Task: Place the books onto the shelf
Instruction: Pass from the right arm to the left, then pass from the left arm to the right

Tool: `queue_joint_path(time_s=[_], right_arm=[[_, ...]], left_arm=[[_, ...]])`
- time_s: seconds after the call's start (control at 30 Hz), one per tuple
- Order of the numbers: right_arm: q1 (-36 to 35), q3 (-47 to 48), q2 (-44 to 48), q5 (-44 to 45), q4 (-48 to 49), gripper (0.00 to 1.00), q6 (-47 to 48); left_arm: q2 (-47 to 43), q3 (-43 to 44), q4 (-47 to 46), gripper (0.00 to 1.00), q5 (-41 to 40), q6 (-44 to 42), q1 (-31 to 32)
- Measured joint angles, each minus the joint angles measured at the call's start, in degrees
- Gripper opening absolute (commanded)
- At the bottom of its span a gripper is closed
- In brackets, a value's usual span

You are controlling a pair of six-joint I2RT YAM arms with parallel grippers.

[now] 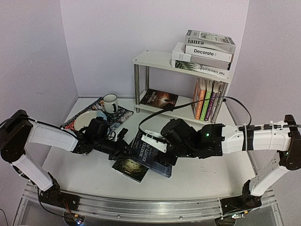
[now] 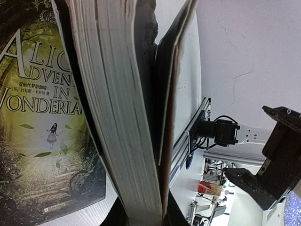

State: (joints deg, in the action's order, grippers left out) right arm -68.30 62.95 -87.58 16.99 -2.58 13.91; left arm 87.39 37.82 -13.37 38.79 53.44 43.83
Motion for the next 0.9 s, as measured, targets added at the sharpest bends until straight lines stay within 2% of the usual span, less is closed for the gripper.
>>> queue_joint_path(time_s=[0.13,0.57,0.9], right_arm=[[-3.59,-0.63,-2.1,6.87,3.59,0.79,0.87],[-12.13,-0.71,-11.47,19.81,8.98,0.8,1.34],[-15.0,-1.46,-18.73,30.62,14.13,0.7,-0.33]], left_arm=[[0.0,0.66,0.38,0.13,-0.05,2.3,0.0],[-0.06,0.84,0.44,0.13,-1.31,4.81,0.0],[-0.11,0.84,0.44,0.14,-1.41,5.12,0.0]])
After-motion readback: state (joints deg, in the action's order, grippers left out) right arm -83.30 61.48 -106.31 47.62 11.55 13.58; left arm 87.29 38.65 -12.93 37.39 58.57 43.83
